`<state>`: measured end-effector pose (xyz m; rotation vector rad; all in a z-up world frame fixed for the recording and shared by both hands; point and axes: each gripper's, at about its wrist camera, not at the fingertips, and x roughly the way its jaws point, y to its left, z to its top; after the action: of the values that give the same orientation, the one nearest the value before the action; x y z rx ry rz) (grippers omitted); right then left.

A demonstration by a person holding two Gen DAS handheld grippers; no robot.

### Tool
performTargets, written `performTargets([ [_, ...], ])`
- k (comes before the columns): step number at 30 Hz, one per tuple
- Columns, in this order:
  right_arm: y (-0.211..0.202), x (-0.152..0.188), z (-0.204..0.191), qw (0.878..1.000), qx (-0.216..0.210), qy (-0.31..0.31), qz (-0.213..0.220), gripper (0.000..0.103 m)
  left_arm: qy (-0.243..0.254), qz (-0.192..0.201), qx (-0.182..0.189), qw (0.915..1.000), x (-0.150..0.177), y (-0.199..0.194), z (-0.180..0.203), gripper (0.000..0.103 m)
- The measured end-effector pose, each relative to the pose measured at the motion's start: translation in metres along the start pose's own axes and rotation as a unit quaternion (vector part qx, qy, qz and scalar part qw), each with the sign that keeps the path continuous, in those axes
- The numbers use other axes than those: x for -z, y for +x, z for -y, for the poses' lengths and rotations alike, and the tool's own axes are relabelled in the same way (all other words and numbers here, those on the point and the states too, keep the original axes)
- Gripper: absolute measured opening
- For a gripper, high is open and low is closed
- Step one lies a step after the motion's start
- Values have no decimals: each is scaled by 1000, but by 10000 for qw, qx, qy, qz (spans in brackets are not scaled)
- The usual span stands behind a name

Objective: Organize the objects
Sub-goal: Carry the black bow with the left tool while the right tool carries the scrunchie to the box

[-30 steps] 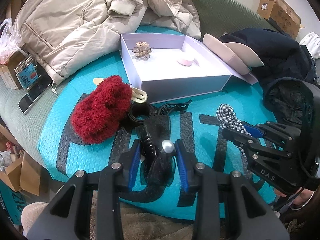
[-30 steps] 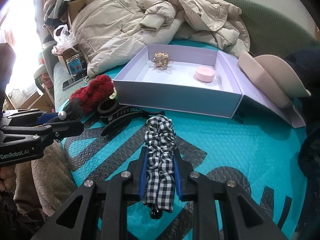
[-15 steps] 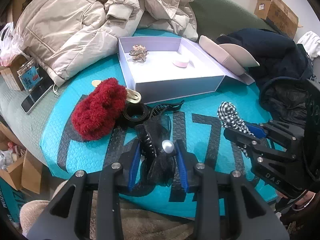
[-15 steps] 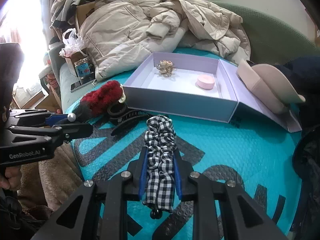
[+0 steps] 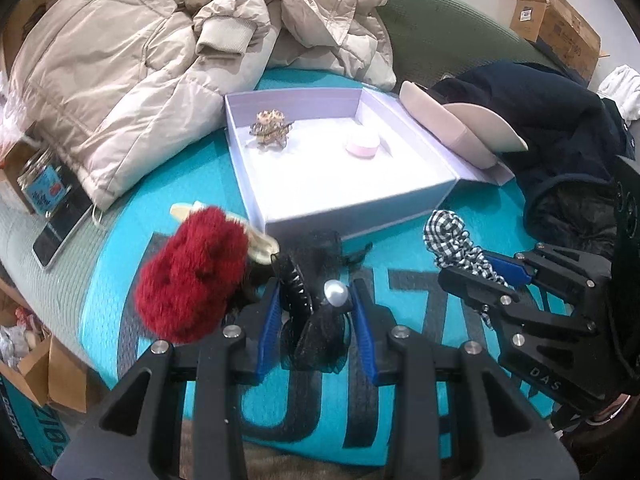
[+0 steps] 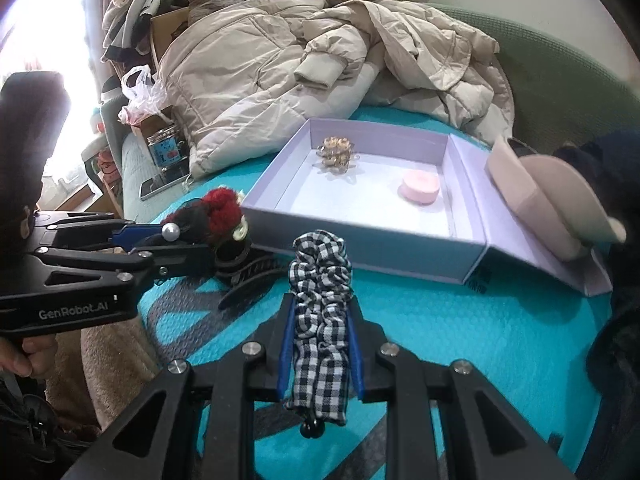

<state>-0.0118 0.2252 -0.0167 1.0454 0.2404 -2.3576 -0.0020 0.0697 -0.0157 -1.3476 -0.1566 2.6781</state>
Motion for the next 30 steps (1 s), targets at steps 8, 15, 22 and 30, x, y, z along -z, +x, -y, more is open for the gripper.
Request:
performTargets([
  [8,10,-32,18,9999,54,-78,106,22,169,10,-27,9999,-45,22,4,32],
  [15,25,-54,35,9997,71,-154,186,22,266,-17,-4,9996,-76,44,10,32],
  [22,46,-70,53,9998,85,-84,162,22,297,8,6,9996,-104,67,10,32],
  [30,75,-84,71,9998,205,0,87,22,280,-75,-23,9996,-126,104,6,32],
])
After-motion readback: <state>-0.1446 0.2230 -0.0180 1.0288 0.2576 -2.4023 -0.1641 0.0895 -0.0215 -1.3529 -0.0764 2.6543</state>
